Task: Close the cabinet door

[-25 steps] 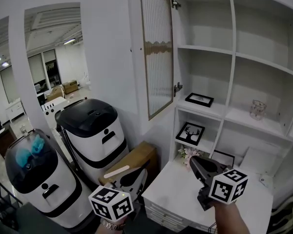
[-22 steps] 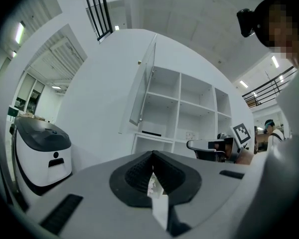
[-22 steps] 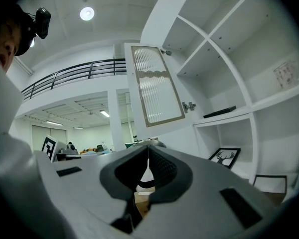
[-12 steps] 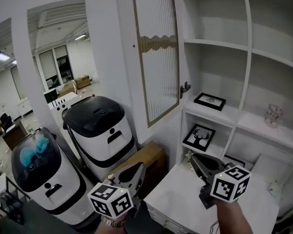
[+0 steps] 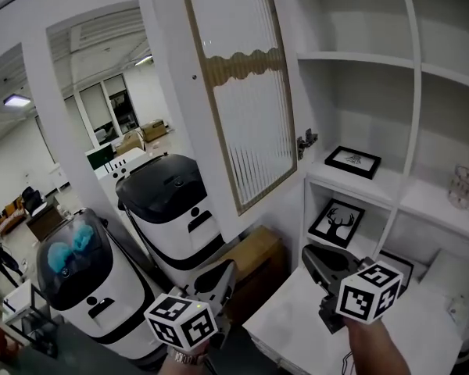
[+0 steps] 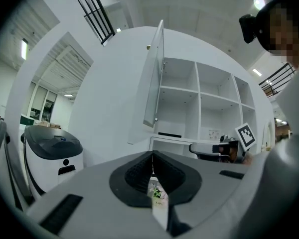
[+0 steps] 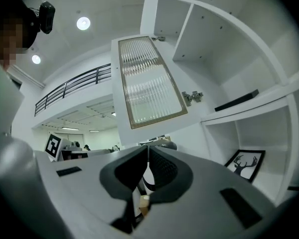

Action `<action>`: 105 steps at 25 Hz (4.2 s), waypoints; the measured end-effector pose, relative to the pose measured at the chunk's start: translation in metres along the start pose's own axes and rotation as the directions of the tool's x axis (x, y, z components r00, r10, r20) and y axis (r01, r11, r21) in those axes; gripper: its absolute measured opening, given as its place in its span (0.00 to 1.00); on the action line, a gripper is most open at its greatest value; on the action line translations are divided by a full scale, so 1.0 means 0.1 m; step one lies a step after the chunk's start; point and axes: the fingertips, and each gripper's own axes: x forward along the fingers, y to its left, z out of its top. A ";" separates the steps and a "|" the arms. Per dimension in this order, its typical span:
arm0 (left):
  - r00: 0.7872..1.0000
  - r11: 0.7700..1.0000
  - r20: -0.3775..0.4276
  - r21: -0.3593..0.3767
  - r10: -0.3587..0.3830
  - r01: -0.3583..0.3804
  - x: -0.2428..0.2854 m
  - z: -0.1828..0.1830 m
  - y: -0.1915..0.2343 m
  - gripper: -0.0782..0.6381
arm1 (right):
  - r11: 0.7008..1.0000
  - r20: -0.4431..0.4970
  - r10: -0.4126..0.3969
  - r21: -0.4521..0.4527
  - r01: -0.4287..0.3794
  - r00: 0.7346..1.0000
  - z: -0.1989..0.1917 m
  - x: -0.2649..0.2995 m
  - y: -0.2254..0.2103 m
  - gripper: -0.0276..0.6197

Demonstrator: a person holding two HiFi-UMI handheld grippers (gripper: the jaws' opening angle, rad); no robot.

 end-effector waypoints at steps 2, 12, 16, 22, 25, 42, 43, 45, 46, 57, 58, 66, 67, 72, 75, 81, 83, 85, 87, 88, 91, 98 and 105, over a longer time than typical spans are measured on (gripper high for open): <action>1.000 1.000 0.004 -0.001 0.007 -0.007 0.01 0.02 0.08 0.12 | 1.000 0.000 0.012 -0.006 -0.012 1.000 0.02 0.11 0.02 0.05; 0.998 0.998 0.030 -0.016 -0.056 0.056 0.00 0.27 0.71 0.12 | 0.999 0.057 0.003 -0.038 -0.001 0.998 0.28 0.75 0.38 0.17; 0.991 0.992 0.021 -0.011 -0.129 0.130 0.08 0.33 0.88 0.12 | 0.998 0.074 -0.023 -0.062 0.028 0.997 0.34 0.98 0.57 0.24; 0.969 0.969 0.012 -0.002 -0.246 0.246 0.15 0.36 1.05 0.12 | 0.981 0.101 -0.101 -0.158 0.116 0.990 0.36 1.19 0.85 0.34; 0.953 0.953 0.006 0.005 -0.304 0.304 0.19 0.37 1.07 0.12 | 0.964 0.113 -0.160 -0.195 0.180 0.981 0.35 1.23 0.92 0.37; 0.879 0.879 -0.027 -0.007 -0.477 0.477 0.17 0.30 1.18 0.19 | 0.864 0.097 -0.380 -0.318 0.390 0.920 0.14 1.38 0.90 0.31; 0.877 0.877 -0.029 -0.007 -0.480 0.480 0.18 0.30 1.17 0.19 | 0.864 0.098 -0.379 -0.317 0.390 0.920 0.14 1.38 0.90 0.31; 0.872 0.873 -0.030 -0.009 -0.488 0.488 0.20 0.30 1.16 0.18 | 0.866 0.100 -0.377 -0.314 0.389 0.921 0.14 1.36 0.90 0.30; 0.870 0.870 -0.030 -0.010 -0.492 0.492 0.20 0.29 1.15 0.18 | 0.867 0.102 -0.376 -0.310 0.389 0.921 0.14 1.34 0.90 0.30; 0.829 0.830 -0.044 -0.018 -0.558 0.558 0.32 0.21 0.89 0.12 | 0.869 0.112 -0.379 -0.299 0.394 0.919 0.15 1.06 0.91 0.26; 0.824 0.826 -0.045 -0.018 -0.564 0.564 0.33 0.21 0.86 0.12 | 0.867 0.114 -0.383 -0.297 0.399 0.917 0.15 1.02 0.90 0.25; 0.775 0.777 -0.058 -0.026 -0.630 0.629 0.36 0.12 0.52 0.12 | 0.844 0.135 -0.435 -0.284 0.455 0.890 0.17 0.68 0.86 0.20; 0.769 0.771 -0.062 -0.027 -0.636 0.636 0.37 0.11 0.48 0.12 | 0.838 0.140 -0.445 -0.282 0.466 0.885 0.17 0.62 0.85 0.20; 0.735 0.739 -0.074 -0.031 -0.674 0.673 0.39 0.06 0.26 0.12 | 0.806 0.166 -0.505 -0.261 0.532 0.847 0.20 0.35 0.75 0.17; 0.709 0.713 -0.076 -0.033 -0.701 0.701 0.38 0.04 0.11 0.12 | 0.793 0.175 -0.533 -0.239 0.561 0.828 0.20 0.23 0.68 0.16; 0.665 0.668 -0.075 -0.035 -0.743 0.743 0.38 -0.01 -0.24 0.12 | 0.762 0.188 -0.584 -0.211 0.613 0.790 0.24 -0.07 0.48 0.14; 0.659 0.663 -0.081 -0.033 -0.747 0.748 0.38 -0.03 -0.33 0.12 | 0.743 0.197 -0.608 -0.199 0.639 0.769 0.26 -0.20 0.37 0.14; 0.658 0.662 -0.081 -0.031 -0.749 0.749 0.40 -0.03 -0.39 0.12 | 0.729 0.203 -0.627 -0.188 0.658 0.752 0.29 -0.33 0.27 0.14; 0.661 0.664 -0.073 -0.032 -0.747 0.747 0.43 -0.02 -0.45 0.12 | 0.721 0.207 -0.638 -0.181 0.669 0.742 0.30 -0.42 0.18 0.13; 0.663 0.666 -0.071 -0.032 -0.745 0.745 0.45 -0.01 -0.48 0.12 | 0.720 0.207 -0.639 -0.178 0.671 0.740 0.31 -0.46 0.14 0.13; 0.663 0.667 -0.071 -0.033 -0.745 0.745 0.51 -0.03 -0.59 0.12 | 0.724 0.203 -0.637 -0.174 0.667 0.744 0.34 -0.56 0.02 0.14; 0.681 0.684 -0.074 -0.033 -0.729 0.729 0.72 -0.07 -0.84 0.12 | 0.738 0.201 -0.624 -0.165 0.654 0.755 0.44 -0.79 -0.31 0.15; 0.695 0.699 -0.077 -0.033 -0.715 0.715 0.93 -0.12 -1.03 0.12 | 0.777 0.203 -0.581 -0.150 0.611 0.789 0.49 -0.89 -0.55 0.16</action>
